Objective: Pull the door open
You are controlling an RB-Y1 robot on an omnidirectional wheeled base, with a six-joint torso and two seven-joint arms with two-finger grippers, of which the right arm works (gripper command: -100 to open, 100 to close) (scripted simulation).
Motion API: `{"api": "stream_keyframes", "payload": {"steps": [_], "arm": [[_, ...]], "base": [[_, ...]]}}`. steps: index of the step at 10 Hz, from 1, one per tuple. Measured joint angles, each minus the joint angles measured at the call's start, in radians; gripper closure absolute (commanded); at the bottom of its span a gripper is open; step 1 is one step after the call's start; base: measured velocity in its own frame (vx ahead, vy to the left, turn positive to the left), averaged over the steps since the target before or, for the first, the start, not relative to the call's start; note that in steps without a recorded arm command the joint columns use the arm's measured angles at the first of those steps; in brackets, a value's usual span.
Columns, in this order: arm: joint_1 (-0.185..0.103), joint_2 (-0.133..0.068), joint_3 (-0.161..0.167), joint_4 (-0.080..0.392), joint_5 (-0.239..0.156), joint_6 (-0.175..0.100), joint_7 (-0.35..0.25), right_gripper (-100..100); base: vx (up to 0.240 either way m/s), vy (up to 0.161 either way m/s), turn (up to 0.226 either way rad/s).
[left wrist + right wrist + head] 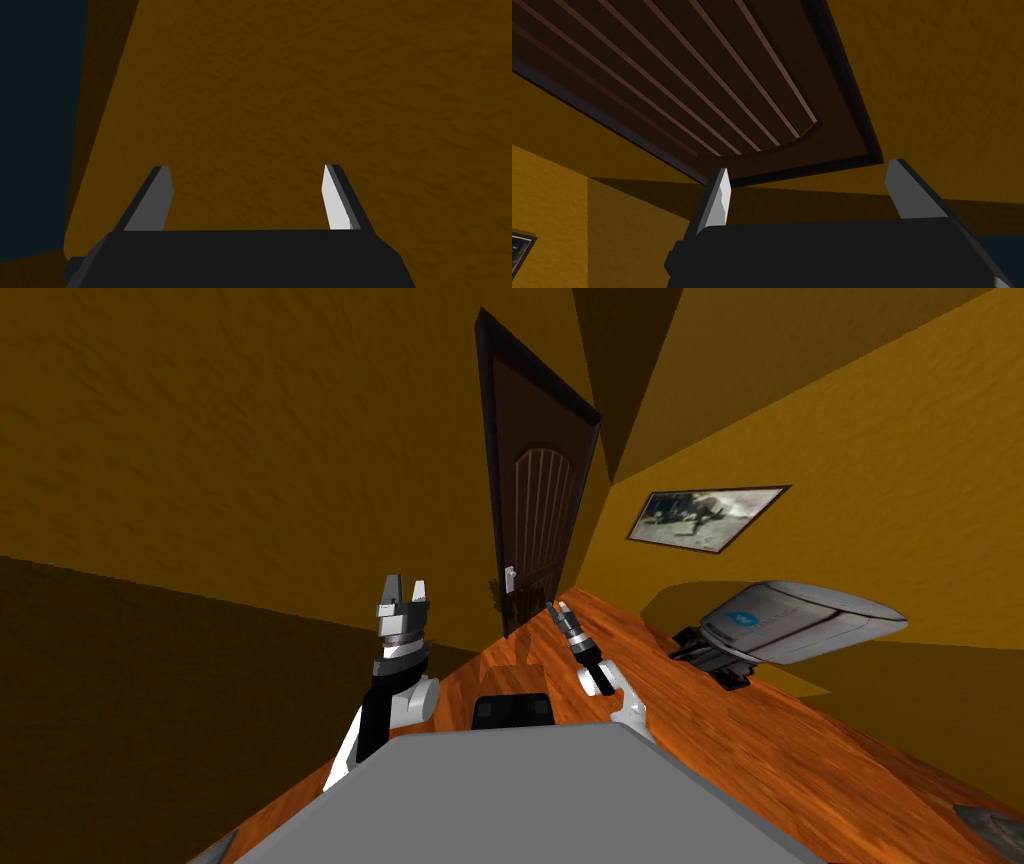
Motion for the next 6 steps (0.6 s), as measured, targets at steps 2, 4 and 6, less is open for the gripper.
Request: {"api": "stream_keyframes", "payload": {"steps": [2,4,6], "arm": [[-0.016,-0.013,0.002,0.032,0.04,-0.006,0.012,-100],[-0.031,-0.015,0.004,0.075,0.081,-0.022,0.032,-100],[-0.056,-0.024,0.003,0.126,0.125,-0.037,0.052,-100]], "base": [[0.15,0.008,0.04],[0.151,0.009,0.036],[0.149,0.006,0.041]]}}
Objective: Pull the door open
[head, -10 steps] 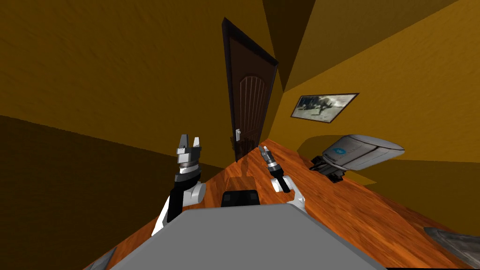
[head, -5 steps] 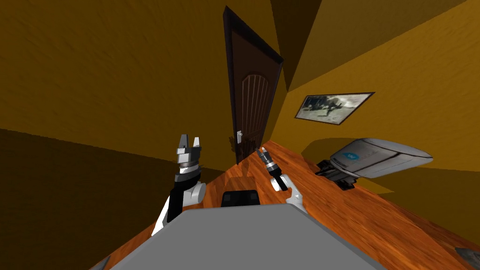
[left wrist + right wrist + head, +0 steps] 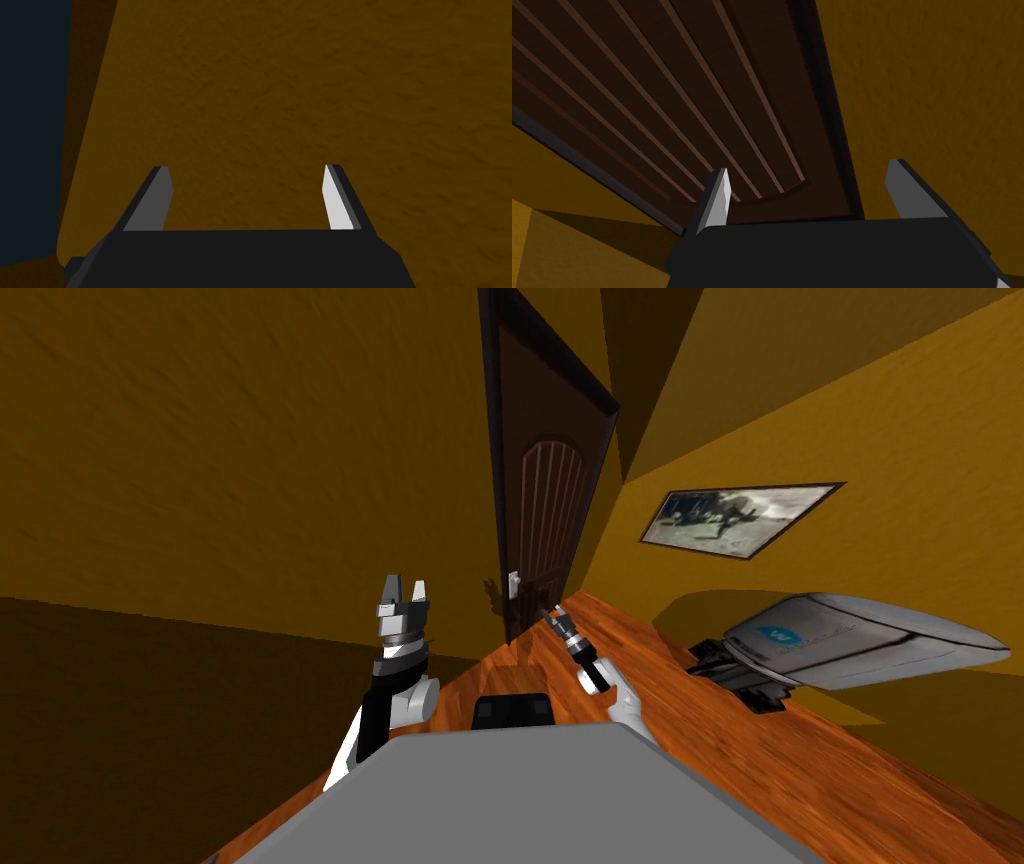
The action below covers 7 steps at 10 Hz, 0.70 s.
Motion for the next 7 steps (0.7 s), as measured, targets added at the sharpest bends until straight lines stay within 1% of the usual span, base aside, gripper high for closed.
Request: {"api": "stream_keyframes", "payload": {"steps": [1,2,3,5,6,7], "arm": [[-0.004,-0.004,0.0,0.015,0.017,-0.008,0.008,-100],[-0.014,-0.007,0.002,0.032,0.038,-0.01,0.015,-100],[-0.024,-0.014,0.003,0.052,0.06,-0.014,0.022,-100],[-0.037,-0.023,0.006,0.086,0.103,-0.023,0.037,-100],[-0.046,-0.023,0.006,0.11,0.123,-0.031,0.048,-100],[-0.052,-0.028,0.007,0.124,0.143,-0.035,0.056,-100]], "base": [[0.156,0.015,0.037],[0.2,0.011,0.037],[0.211,-0.004,0.04],[0.193,0.011,0.041],[0.157,0.0,0.033],[0.141,-0.005,0.029]]}}
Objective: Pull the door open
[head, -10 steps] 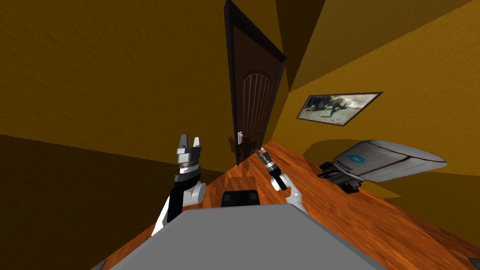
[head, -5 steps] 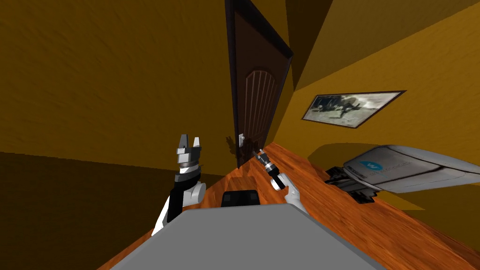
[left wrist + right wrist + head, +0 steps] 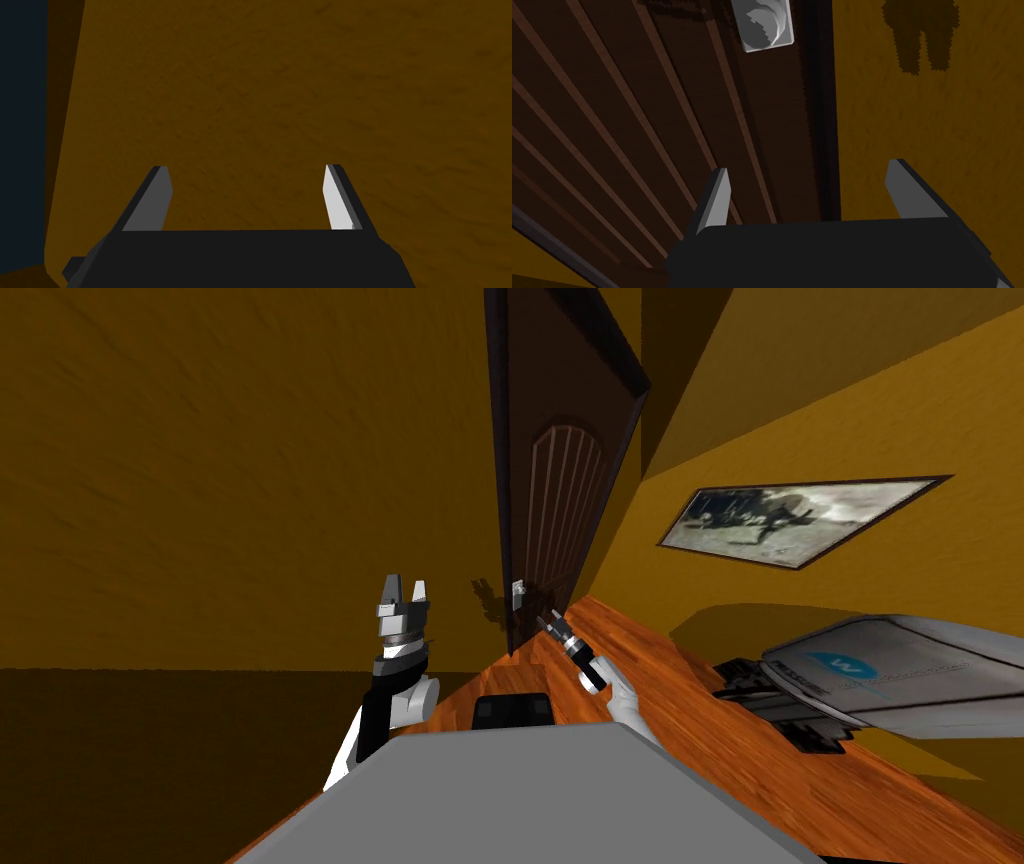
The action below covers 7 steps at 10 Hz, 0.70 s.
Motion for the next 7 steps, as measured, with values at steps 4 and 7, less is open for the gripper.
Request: {"api": "stream_keyframes", "payload": {"steps": [4,7], "arm": [[-0.034,-0.019,0.001,0.072,0.074,-0.02,0.026,-100],[-0.05,-0.025,-0.008,0.106,0.086,-0.026,0.036,-100]], "base": [[0.189,0.003,0.035],[0.043,0.075,0.104]]}}
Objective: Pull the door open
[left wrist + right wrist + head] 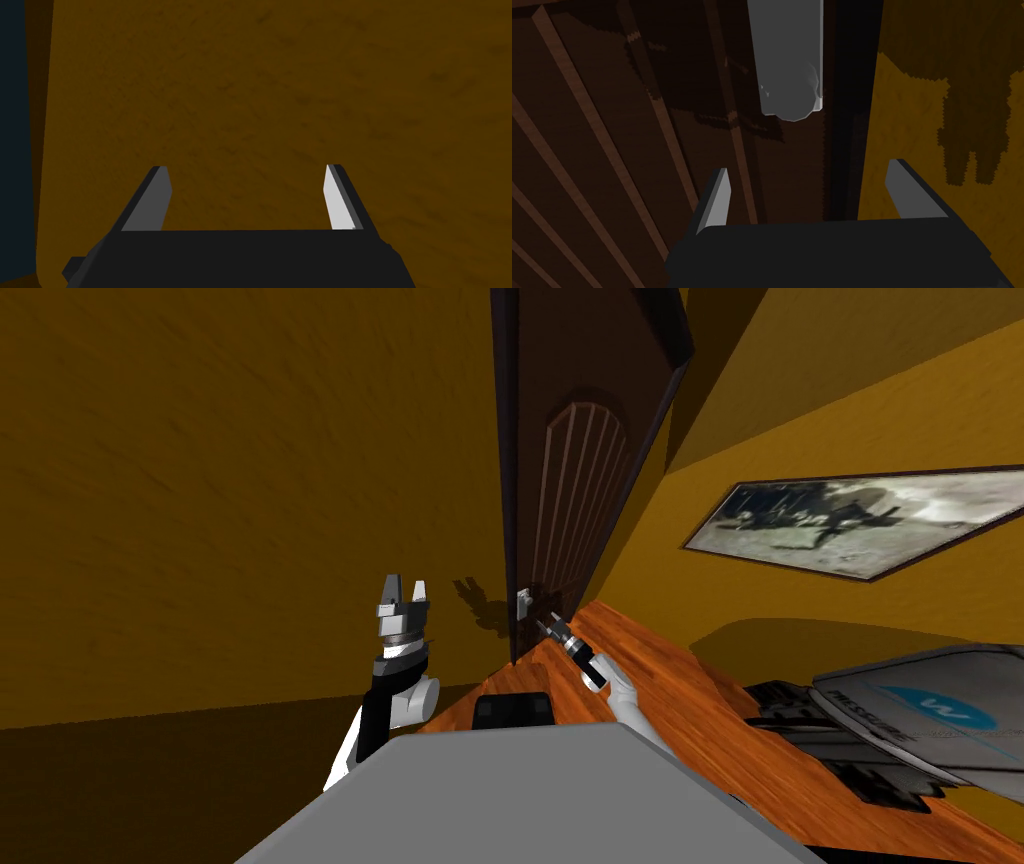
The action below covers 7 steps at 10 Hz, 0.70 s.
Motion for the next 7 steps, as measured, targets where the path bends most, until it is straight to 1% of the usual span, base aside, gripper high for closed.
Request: {"api": "stream_keyframes", "payload": {"steps": [1,2,3,4,5,6,7], "arm": [[-0.012,-0.007,-0.012,0.02,-0.007,-0.003,0.002,-100],[-0.015,-0.016,-0.024,0.032,-0.015,-0.009,0.002,-100],[-0.028,-0.021,-0.038,0.059,-0.023,-0.018,0.007,-100],[-0.042,-0.028,-0.054,0.088,-0.033,-0.029,0.012,-100],[-0.061,-0.042,-0.079,0.132,-0.049,-0.048,0.02,-100],[-0.06,-0.052,-0.092,0.136,-0.057,-0.05,0.018,-100],[-0.069,-0.059,-0.104,0.152,-0.064,-0.053,0.017,-100]], "base": [[0.055,0.141,0.119],[0.053,0.119,0.108],[0.096,0.104,0.117],[0.137,0.132,0.201],[0.145,0.121,0.186],[0.133,0.085,0.111],[0.08,0.053,0.088]]}}
